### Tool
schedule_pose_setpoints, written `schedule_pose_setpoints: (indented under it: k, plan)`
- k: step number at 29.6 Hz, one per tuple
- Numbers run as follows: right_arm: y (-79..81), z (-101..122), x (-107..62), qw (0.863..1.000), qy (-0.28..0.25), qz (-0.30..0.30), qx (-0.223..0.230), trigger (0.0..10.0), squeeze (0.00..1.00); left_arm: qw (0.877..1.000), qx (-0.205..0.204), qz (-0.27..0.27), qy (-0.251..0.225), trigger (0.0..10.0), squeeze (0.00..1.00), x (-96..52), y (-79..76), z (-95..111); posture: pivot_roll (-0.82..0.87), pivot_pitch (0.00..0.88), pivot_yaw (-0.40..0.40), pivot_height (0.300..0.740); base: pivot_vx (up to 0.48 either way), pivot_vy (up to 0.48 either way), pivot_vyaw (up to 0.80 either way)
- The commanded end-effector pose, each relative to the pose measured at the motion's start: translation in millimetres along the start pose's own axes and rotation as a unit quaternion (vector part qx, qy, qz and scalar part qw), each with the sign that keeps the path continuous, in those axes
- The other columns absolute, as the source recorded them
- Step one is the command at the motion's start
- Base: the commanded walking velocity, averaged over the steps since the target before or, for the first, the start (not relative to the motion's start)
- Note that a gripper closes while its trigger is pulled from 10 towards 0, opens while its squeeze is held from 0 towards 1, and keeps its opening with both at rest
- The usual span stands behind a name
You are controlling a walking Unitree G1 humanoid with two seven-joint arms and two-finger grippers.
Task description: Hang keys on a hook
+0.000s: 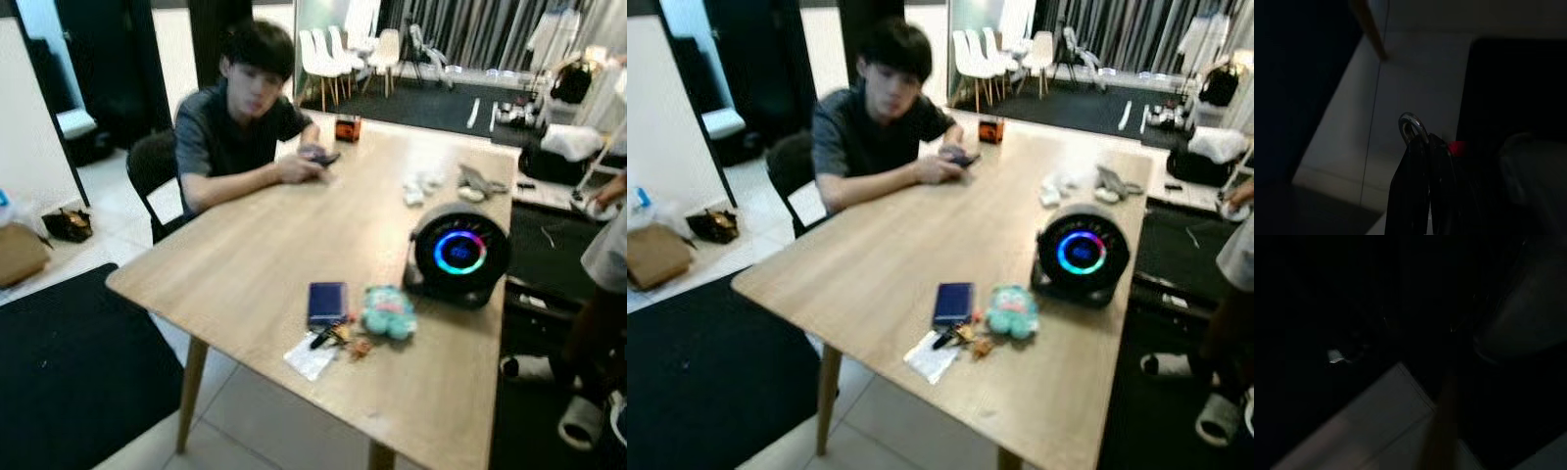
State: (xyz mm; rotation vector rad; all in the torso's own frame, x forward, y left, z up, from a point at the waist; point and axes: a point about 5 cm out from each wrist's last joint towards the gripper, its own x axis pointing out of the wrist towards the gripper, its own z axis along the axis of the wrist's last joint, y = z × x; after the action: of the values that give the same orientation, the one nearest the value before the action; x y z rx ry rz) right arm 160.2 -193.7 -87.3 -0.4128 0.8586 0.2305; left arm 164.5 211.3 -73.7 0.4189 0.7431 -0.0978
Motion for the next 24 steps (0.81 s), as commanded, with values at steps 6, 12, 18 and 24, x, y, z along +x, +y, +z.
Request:
schedule_pose_setpoints:
  k: [6,12,18,24]
  plan:
    - [7.1,-2.7,-0.8,1.000,0.004,0.006,0.008,10.0,0.00,1.000,0.001,0.001,0.008,10.0,0.00,-2.2,0.8,-4.9,0.09,0.078,-0.011,0.740,0.000,-0.085,0.00]
    - [7.7,-3.4,-1.0,1.000,0.005,0.007,0.009,10.0,0.00,1.000,0.001,0.002,0.008,10.0,0.00,-1.7,1.6,-3.9,0.09,0.079,-0.008,0.740,0.000,0.000,0.00]
    - [8.4,-3.8,-1.2,1.000,0.006,0.007,0.010,10.0,0.00,1.000,0.001,0.001,0.004,10.0,0.00,-1.3,1.8,-1.9,0.10,0.080,-0.007,0.740,0.000,0.000,0.00]
    - [8.8,-4.1,-1.4,1.000,0.005,0.008,0.010,10.0,0.00,1.000,0.002,0.002,0.003,10.0,0.00,-1.7,1.9,-1.8,0.10,0.080,-0.009,0.740,0.000,0.000,0.00]
